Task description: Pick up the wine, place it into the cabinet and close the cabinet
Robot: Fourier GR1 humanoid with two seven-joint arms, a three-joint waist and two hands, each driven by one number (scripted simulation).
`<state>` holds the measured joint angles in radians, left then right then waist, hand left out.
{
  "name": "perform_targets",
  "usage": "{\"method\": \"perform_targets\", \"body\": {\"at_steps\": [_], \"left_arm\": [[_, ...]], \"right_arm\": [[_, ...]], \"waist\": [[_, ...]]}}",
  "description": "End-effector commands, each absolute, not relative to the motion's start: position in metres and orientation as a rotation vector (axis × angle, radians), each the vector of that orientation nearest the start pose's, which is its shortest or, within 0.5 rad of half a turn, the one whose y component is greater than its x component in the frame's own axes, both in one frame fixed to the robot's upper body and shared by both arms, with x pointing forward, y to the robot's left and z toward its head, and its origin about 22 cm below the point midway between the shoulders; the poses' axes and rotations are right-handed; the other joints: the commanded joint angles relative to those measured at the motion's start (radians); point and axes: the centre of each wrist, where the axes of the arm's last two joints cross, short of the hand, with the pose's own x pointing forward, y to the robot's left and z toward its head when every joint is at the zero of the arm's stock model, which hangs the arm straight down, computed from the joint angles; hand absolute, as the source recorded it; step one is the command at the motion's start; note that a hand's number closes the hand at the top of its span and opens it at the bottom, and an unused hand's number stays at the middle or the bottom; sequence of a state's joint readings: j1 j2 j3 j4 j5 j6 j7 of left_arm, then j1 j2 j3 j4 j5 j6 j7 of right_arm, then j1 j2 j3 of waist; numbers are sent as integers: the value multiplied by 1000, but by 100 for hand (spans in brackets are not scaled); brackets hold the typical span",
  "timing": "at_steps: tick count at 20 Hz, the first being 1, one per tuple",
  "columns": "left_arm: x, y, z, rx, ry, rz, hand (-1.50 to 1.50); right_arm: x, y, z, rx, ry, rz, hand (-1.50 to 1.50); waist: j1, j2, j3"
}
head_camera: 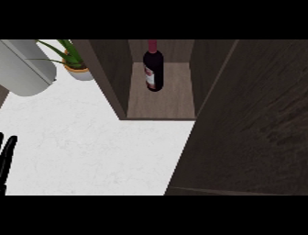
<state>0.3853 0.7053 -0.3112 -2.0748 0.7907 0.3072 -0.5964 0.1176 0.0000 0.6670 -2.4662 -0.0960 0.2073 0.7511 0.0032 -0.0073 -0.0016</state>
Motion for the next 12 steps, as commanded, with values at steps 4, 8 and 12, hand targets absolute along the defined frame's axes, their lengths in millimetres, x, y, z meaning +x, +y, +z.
{"method": "perform_targets", "body": {"at_steps": [4,8,12], "left_arm": [[139,312,88,-188,-1951,171,-150],[142,323,72,-181,-1940,170,-150],[145,334,85,-179,-1965,151,-150]], "right_arm": [[77,-124,199,766,-1621,667,150],[82,-101,190,758,-1620,665,150],[86,-93,187,725,-1655,649,150]], "waist": [[-1,-2,0],[-2,-3,-3],[6,-5,-3]]}}
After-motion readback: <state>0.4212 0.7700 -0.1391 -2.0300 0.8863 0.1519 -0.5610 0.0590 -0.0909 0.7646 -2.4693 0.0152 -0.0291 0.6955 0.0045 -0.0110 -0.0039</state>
